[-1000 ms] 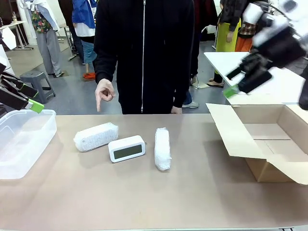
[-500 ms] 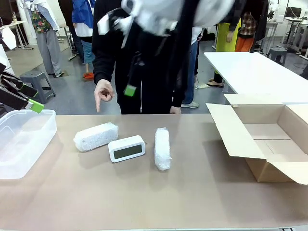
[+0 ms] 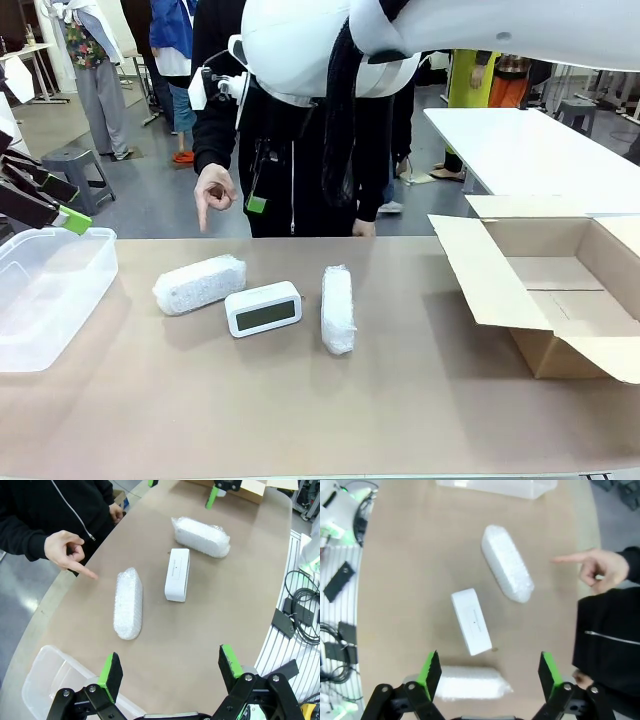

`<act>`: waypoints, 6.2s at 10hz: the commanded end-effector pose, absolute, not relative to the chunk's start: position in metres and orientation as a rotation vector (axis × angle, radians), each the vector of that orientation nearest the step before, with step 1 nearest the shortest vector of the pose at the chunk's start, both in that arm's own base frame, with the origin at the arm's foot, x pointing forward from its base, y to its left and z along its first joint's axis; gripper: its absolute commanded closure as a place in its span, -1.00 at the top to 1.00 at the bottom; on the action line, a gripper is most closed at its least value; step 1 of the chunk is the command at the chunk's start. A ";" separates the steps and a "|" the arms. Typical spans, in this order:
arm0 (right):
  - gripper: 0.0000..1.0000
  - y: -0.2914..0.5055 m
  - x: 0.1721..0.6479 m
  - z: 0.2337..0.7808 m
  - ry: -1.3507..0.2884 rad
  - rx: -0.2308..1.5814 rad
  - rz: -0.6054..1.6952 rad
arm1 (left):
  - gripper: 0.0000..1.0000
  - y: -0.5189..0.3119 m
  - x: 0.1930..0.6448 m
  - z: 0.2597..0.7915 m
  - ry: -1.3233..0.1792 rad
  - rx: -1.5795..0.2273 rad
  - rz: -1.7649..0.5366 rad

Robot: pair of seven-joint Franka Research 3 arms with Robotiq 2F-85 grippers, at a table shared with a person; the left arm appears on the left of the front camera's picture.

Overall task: Separate and place wrapped and unwrapped clocks.
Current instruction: Pick up the Digital clock indicated by the person.

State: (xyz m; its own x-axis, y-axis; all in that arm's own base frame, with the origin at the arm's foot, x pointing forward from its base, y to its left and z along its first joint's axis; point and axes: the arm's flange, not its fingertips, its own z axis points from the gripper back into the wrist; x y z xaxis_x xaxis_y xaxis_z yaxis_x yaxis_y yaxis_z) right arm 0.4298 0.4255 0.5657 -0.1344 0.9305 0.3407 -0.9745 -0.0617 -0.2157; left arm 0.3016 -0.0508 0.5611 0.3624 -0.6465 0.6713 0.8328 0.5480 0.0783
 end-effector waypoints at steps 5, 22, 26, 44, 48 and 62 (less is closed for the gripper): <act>1.00 0.455 0.448 0.553 -0.386 0.142 1.720 | 1.00 -0.049 0.302 0.560 -0.717 -0.308 -0.979; 1.00 0.597 0.542 0.397 -0.176 -0.003 2.003 | 1.00 -0.049 0.302 0.560 -0.717 -0.308 -0.979; 1.00 0.607 0.555 0.379 -0.182 0.015 1.979 | 1.00 -0.049 0.302 0.560 -0.717 -0.308 -0.979; -0.78 0.612 0.567 0.356 -0.125 0.042 1.975 | 1.00 -0.049 0.302 0.560 -0.717 -0.308 -0.979; -1.00 0.573 0.548 0.445 -0.225 0.055 1.895 | 1.00 -0.049 0.302 0.560 -0.717 -0.308 -0.979; -1.00 0.487 0.471 0.670 -0.201 0.015 1.561 | 1.00 -0.049 0.302 0.560 -0.717 -0.308 -0.979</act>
